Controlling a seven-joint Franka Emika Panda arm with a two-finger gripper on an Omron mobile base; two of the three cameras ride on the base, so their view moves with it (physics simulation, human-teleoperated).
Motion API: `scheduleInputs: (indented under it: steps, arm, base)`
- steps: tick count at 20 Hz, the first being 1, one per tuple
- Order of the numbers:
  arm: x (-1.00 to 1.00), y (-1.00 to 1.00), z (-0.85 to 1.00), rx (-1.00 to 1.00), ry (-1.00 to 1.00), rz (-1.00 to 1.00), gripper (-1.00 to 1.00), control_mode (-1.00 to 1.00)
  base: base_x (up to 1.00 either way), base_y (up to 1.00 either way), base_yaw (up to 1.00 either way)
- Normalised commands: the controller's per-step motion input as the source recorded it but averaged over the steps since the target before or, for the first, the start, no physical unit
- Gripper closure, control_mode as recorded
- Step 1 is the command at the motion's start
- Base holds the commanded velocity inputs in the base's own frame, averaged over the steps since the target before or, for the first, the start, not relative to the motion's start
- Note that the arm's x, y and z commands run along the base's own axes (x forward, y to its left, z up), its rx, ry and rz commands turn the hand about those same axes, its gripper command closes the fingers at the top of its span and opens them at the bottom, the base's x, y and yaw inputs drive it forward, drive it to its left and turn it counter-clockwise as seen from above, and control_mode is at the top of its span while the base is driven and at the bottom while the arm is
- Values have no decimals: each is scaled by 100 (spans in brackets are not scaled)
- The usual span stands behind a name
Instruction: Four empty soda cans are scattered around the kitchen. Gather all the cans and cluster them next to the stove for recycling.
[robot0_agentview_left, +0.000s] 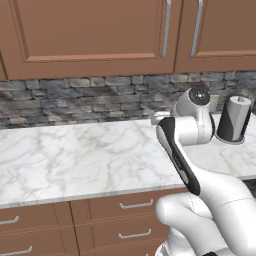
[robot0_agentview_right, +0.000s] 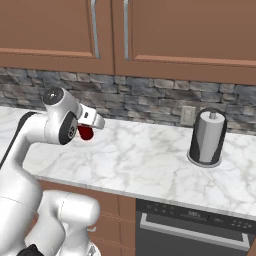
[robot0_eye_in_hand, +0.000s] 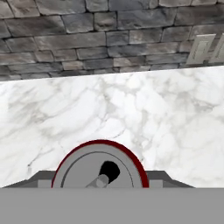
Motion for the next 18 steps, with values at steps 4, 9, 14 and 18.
scheduleInputs:
  steps: [4, 9, 14, 18]
  arm:
    - [-12, -4, 5, 0, 1, 0, 100, -100]
    - [-3, 0, -2, 0, 12, 0, 100, -100]
    - [0, 0, 0, 0, 0, 0, 100, 100]
    - [0, 0, 0, 0, 0, 0, 100, 100]
  base:
    - [0, 0, 0]
    - [0, 0, 0]
    - [-82, 0, 2]
    - [-100, -2, 36]
